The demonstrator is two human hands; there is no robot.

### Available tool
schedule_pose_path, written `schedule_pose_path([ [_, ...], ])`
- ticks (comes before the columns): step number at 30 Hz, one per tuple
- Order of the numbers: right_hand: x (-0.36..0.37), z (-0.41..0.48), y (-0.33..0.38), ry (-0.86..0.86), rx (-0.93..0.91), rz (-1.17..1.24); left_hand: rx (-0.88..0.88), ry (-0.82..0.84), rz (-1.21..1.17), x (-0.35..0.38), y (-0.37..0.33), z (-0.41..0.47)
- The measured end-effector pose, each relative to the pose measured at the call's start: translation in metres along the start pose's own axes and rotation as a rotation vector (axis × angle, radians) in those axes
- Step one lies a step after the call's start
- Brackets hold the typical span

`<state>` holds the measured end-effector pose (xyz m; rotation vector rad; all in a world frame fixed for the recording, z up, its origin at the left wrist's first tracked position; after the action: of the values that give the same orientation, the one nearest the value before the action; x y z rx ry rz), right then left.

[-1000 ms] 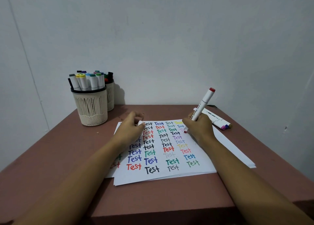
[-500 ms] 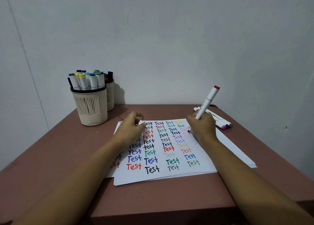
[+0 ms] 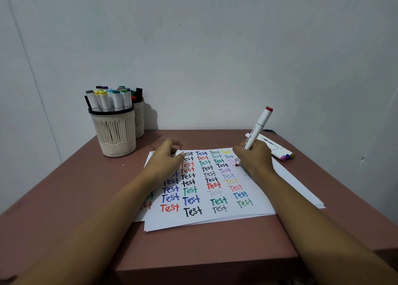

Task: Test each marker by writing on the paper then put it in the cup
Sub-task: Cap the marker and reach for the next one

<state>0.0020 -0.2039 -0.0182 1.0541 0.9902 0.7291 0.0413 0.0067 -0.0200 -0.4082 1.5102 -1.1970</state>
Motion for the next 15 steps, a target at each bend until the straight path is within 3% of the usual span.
schedule_pose_path([
  [15,0.0006,0.0005,0.0008,-0.043,-0.040,-0.015,-0.010,0.017,0.013,-0.0003,-0.0011,0.0000],
])
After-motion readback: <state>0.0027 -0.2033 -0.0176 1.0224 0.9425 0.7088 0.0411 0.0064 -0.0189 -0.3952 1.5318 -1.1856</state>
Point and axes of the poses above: each hand's wrist, its own z-axis towards the middle knuckle, its own x-axis out of the palm, y = z × x, the point moved 1 cm from there along z, towards the middle knuckle, and after that the axes turned 14 degrees about y, right-handed, at the moved point
